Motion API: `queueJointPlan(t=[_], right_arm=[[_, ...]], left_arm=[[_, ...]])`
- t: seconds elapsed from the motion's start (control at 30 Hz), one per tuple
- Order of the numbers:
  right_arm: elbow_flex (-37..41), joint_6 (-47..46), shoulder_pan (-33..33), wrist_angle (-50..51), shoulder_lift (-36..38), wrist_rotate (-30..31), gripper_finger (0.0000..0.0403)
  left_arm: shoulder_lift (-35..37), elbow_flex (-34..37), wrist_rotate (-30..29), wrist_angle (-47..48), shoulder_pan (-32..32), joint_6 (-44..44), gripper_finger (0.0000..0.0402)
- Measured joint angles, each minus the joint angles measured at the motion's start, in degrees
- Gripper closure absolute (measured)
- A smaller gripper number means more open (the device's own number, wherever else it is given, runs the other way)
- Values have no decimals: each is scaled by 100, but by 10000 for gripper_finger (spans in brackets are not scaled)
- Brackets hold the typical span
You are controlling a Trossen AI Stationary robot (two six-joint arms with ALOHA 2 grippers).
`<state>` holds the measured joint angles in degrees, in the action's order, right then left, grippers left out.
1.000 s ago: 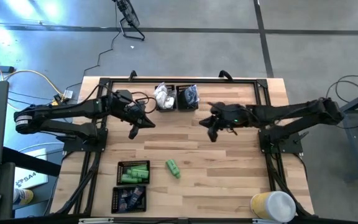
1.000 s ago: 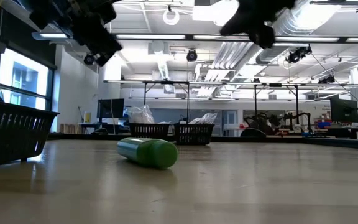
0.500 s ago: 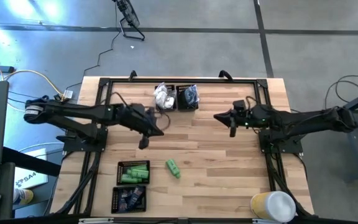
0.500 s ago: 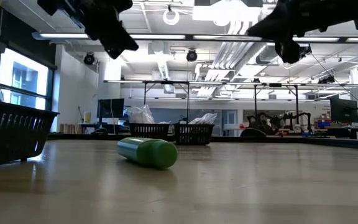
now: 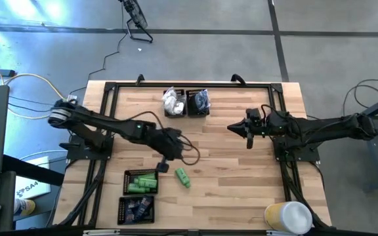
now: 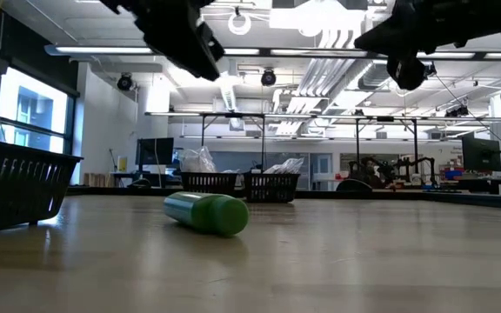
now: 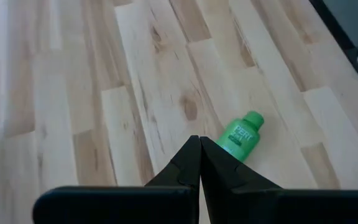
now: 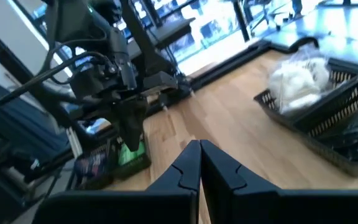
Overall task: Pick & Place Travel size toiletries
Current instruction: Put the green shampoo into the middle left basket
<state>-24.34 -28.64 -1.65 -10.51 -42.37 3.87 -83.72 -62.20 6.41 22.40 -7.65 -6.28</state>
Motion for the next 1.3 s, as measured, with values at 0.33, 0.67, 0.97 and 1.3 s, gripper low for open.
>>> queueJointPlan(t=[0.33, 0.67, 0.97, 1.3], right_arm=[[-2, 1, 1, 374, -4, -154, 400], [-2, -15, 4, 465, -4, -387, 400], [-2, -17, 4, 602, -4, -410, 400], [-2, -17, 4, 703, -4, -384, 400]], left_arm=[[-1257, -1201, 115, 885, 4, -899, 343], [-1570, -1474, 556, 1324, 4, -1579, 144], [-1962, -1468, 805, 1412, -239, -1600, 71], [-2480, -1467, 741, 929, -473, -1598, 70]])
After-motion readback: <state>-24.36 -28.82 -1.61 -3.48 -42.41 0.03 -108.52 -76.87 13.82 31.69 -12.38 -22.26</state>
